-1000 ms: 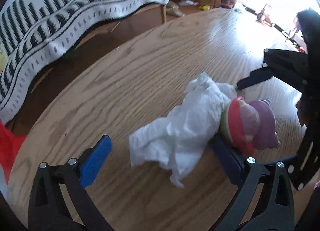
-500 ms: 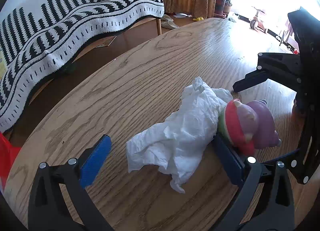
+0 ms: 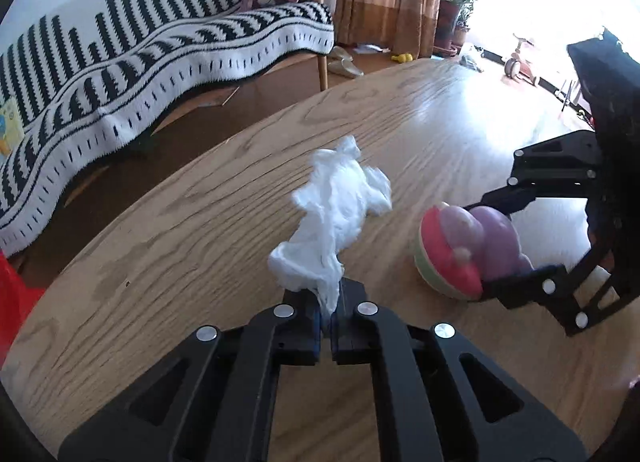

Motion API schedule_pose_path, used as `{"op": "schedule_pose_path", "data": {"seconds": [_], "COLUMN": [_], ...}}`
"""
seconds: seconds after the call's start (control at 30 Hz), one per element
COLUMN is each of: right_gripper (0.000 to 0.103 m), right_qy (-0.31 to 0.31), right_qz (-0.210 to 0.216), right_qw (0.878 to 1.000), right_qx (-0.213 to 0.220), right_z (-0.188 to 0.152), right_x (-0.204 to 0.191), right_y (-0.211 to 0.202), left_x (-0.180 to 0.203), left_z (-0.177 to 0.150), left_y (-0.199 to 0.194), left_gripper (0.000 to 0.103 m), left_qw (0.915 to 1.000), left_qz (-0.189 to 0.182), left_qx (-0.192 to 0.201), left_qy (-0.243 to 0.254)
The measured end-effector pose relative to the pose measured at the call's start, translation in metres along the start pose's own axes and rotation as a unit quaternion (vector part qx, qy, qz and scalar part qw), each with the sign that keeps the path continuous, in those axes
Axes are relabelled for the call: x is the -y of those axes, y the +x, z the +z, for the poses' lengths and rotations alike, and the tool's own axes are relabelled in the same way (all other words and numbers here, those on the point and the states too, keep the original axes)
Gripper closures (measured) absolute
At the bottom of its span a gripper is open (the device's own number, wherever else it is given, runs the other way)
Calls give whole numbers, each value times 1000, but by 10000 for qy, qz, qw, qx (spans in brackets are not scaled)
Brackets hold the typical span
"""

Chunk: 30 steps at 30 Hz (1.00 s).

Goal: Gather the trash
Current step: 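Grasp the white tissue with left tool while right tool grasps the pink-purple toy, then carry the tissue and toy over the black bin and open both tools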

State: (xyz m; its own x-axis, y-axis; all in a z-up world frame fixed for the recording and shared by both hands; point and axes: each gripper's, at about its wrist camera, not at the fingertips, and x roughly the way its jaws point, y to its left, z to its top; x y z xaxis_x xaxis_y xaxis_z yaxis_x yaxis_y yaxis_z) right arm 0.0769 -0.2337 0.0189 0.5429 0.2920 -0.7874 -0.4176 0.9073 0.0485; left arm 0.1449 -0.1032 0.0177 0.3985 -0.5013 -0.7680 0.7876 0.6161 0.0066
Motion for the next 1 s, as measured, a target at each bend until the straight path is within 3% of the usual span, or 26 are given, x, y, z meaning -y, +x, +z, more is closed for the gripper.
{"op": "schedule_pose_path", "data": {"seconds": [0.13, 0.33, 0.6, 0.77, 0.9, 1.0], "right_gripper": [55, 55, 55, 55, 54, 54], "right_qy": [399, 826, 1139, 1575, 2048, 2454], "right_qz": [-147, -202, -564, -876, -1187, -1449], "right_qw": [9989, 9958, 9890, 9784, 9630, 9471], "right_qx": [214, 344, 759, 1011, 1291, 1473], "right_z": [-9, -27, -89, -156, -220, -267], "right_x": [5, 8, 8, 19, 27, 36], "right_y": [-32, -79, -188, -266, -326, -368], "left_x": [21, 76, 174, 260, 325, 387], "left_z": [0, -5, 2, 10, 15, 15], "left_y": [-29, -71, -123, -156, -166, -160], "left_gripper": [101, 101, 101, 101, 101, 101], "left_qw": [9998, 9985, 9958, 9934, 9933, 9914], "left_qz": [152, 409, 339, 153, -272, -834], "left_qx": [127, -42, 47, 247, 381, 343], "left_qy": [-49, 357, 854, 1108, 1061, 952]}}
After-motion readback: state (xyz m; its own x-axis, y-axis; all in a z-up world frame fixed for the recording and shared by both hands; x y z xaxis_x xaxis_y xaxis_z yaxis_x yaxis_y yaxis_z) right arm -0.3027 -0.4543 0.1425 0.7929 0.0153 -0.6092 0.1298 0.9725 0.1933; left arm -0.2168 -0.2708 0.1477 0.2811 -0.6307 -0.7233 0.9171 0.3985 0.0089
